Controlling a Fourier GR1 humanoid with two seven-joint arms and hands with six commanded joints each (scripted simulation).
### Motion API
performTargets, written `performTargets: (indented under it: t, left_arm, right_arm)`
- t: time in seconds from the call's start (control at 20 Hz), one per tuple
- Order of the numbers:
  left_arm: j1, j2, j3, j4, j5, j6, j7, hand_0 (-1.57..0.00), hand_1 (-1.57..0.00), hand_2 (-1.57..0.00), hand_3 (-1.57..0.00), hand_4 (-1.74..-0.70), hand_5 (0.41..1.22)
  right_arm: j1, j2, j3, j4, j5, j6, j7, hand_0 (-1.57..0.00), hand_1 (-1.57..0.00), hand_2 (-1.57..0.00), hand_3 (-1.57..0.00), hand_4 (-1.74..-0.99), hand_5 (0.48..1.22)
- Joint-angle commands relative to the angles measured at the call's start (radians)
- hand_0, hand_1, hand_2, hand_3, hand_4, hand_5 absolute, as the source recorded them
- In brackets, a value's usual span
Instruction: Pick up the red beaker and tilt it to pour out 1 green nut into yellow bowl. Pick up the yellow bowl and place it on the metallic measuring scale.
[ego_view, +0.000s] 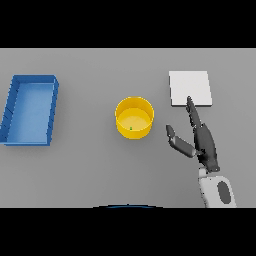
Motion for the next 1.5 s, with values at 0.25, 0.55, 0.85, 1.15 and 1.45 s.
performTargets:
  t: [0.25, 0.55, 0.85, 1.15, 1.45]
  left_arm:
    - [0.180, 0.008, 0.054, -0.093, 0.161, 0.059, 0.000, -1.57, -1.57, -1.57, -1.38, -1.74, 1.221]
    - [0.431, 0.040, 0.016, -0.409, 0.273, 0.179, 0.120, -1.57, -1.57, -1.57, -1.39, -1.74, 1.221]
    - [0.656, 0.173, -0.091, -0.867, 0.367, 0.232, 0.340, -1.57, -1.57, -1.57, -1.41, -1.66, 0.888]
    - [0.768, 0.295, -0.117, -1.093, 0.447, 0.049, 0.270, -0.80, -0.71, -0.67, -0.57, -0.87, 0.682]
    - [0.728, 0.277, -0.168, -1.035, 0.369, 0.026, 0.274, -0.21, -0.18, -0.18, -0.15, -0.73, 0.647]
  right_arm:
    - [-0.005, -0.011, 0.003, 0.000, 0.020, -0.006, 0.002, 0.00, 0.00, 0.00, 0.00, -1.202, 0.709]
    - [-0.001, 0.008, 0.007, 0.027, 0.028, -0.022, -0.017, 0.00, 0.00, 0.00, 0.00, -1.195, 0.690]
    - [-0.017, 0.001, 0.004, 0.020, 0.022, -0.014, 0.001, 0.00, 0.00, 0.00, 0.00, -1.165, 0.678]
    - [-0.004, -0.003, 0.004, 0.007, 0.013, -0.009, 0.005, 0.00, 0.00, 0.00, 0.00, -1.156, 0.673]
    - [0.006, -0.006, 0.014, -0.002, 0.032, -0.013, -0.006, 0.00, 0.00, 0.00, 0.00, -1.160, 0.688]
